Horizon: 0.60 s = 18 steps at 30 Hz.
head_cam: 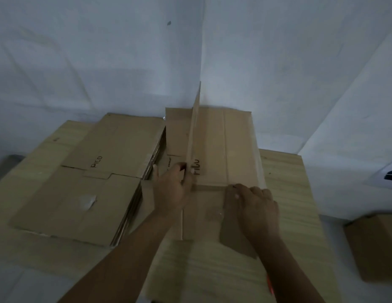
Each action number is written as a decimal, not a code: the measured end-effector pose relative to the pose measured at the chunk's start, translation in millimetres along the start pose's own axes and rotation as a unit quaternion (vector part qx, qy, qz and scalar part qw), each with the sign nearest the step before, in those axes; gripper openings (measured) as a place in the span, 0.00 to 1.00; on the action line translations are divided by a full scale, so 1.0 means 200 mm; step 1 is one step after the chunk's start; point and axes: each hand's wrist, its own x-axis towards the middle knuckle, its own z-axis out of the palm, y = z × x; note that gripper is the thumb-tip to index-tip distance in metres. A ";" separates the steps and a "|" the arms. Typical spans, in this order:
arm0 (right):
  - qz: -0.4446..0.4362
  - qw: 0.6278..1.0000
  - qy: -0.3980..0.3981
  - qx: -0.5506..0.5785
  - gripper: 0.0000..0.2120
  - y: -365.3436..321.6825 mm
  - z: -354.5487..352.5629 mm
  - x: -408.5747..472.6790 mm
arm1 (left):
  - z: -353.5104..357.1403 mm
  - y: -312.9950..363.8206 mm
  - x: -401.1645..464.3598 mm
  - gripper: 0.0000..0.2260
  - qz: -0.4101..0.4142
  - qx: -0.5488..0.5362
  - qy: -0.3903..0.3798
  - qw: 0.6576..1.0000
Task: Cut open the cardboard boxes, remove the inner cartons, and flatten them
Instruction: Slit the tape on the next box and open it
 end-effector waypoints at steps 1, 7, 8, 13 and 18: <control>-0.016 0.999 0.000 0.034 0.10 0.03 0.01 0.00 | 0.00 -0.01 -0.01 0.10 -0.003 0.008 0.024 1.000; -0.048 0.994 -0.023 0.094 0.10 0.09 0.07 0.00 | -0.02 -0.13 -0.07 0.10 -0.157 -0.057 0.114 0.979; -0.048 0.994 -0.031 0.095 0.10 0.09 0.08 0.00 | -0.02 -0.15 -0.07 0.10 -0.169 -0.110 0.120 0.972; -0.020 0.993 -0.067 0.093 0.11 0.11 0.11 0.03 | -0.03 -0.19 -0.04 0.07 -0.234 -0.183 0.095 0.950; 0.010 0.992 -0.093 0.085 0.11 0.12 0.25 0.03 | 0.04 -0.37 -0.05 0.11 -0.278 -0.188 0.037 0.941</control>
